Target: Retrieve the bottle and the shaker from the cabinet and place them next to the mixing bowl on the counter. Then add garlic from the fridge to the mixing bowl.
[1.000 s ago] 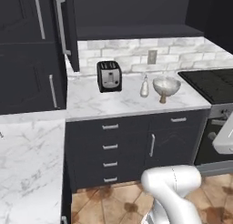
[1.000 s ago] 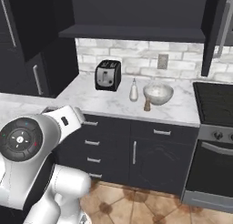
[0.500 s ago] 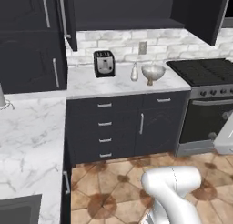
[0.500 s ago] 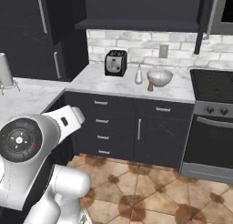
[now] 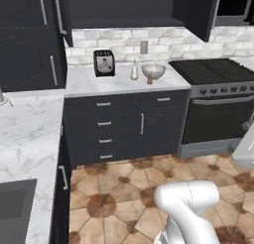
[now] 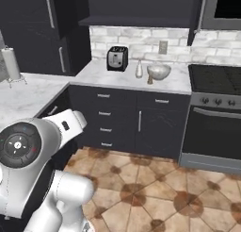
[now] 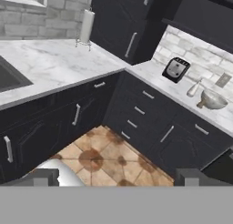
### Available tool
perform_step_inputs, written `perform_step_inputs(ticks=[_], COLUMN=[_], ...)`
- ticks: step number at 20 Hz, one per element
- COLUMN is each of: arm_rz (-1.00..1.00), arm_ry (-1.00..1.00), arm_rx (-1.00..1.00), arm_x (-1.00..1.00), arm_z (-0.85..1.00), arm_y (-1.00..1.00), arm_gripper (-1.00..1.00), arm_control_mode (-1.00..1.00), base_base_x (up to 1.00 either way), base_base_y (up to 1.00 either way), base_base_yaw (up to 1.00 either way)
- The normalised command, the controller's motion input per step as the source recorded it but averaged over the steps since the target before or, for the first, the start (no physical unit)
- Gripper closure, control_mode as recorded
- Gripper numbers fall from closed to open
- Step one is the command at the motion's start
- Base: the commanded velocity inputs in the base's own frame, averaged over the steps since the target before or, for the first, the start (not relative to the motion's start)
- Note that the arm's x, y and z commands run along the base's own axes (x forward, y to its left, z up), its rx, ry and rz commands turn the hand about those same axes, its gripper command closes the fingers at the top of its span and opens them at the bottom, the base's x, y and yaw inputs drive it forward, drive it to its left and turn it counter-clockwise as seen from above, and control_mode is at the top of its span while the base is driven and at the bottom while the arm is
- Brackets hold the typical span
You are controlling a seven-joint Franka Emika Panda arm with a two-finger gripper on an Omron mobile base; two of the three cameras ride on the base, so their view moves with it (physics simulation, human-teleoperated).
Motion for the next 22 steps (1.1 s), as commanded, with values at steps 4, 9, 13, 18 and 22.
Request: perform_step_inputs(ticks=[4, 9, 13, 18, 22], arm_rz=[0.0, 0.0, 0.0, 0.0, 0.0], arm_ry=[0.0, 0.0, 0.0, 0.0, 0.0], arm_rx=[0.0, 0.0, 0.0, 0.0, 0.0], arm_x=[0.0, 0.0, 0.0, 0.0, 0.0], arm_z=[0.0, 0.0, 0.0, 0.0, 0.0], arm_y=[0.0, 0.0, 0.0, 0.0, 0.0], arm_gripper=[-1.0, -1.0, -1.0, -1.0, -1.0], arm_control_mode=[1.0, 1.0, 1.0, 1.0, 1.0], base_base_x=[-0.5, -0.35, -0.24, -0.22, -0.2], base_base_y=[-0.71, -0.67, -0.61, -0.61, -0.56], base_base_yaw=[-0.12, -0.2, -0.28, -0.3, -0.31])
